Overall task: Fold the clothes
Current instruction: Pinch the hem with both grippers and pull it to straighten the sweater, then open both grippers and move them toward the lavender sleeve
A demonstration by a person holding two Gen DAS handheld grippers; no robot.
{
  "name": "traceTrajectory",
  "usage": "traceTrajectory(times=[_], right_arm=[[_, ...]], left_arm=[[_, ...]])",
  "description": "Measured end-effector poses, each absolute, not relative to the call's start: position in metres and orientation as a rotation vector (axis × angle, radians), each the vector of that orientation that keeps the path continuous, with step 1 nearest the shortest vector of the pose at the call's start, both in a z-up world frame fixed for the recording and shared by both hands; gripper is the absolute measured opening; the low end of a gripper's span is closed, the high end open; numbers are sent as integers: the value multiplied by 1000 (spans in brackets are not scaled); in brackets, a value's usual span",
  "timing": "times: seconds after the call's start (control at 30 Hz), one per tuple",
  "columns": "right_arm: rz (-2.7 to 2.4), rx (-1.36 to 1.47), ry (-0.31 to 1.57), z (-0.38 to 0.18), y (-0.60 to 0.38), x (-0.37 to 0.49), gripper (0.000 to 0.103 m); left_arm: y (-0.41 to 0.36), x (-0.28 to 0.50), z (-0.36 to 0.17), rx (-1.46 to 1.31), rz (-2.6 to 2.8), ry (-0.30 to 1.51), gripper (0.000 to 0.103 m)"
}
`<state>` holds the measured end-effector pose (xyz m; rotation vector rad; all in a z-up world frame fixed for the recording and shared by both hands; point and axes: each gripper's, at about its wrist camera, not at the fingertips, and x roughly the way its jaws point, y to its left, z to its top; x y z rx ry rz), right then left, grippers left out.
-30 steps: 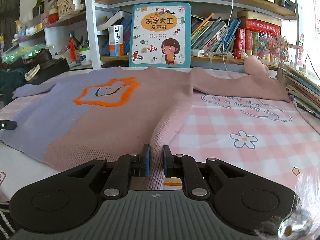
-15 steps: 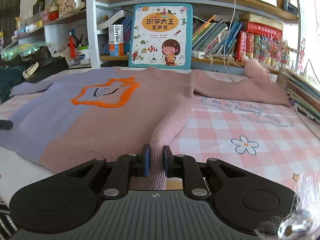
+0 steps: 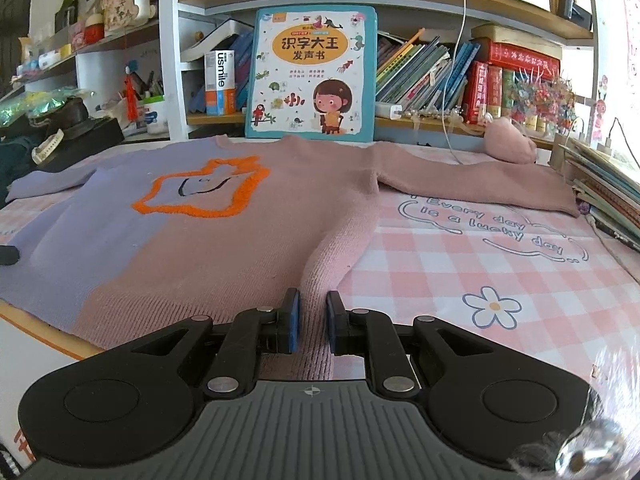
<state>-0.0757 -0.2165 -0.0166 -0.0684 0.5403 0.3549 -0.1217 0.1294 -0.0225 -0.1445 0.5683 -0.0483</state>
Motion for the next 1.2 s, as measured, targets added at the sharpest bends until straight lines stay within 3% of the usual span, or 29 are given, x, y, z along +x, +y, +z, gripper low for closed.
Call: traceTrajectory(times=[0.5, 0.7, 0.8, 0.87, 1.2], right_arm=[[366, -57, 558, -16, -214, -62, 15], [351, -56, 556, -16, -215, -63, 16], [325, -43, 557, -16, -217, -64, 29], [319, -27, 563, -15, -220, -64, 49], [321, -99, 496, -10, -209, -74, 74]], left_arm=[[130, -115, -25, -152, -37, 550, 6], [131, -122, -25, -143, -22, 546, 12], [132, -128, -24, -134, -19, 541, 26], [133, -133, -23, -126, -11, 535, 47], [137, -147, -3, -113, 35, 456, 84]])
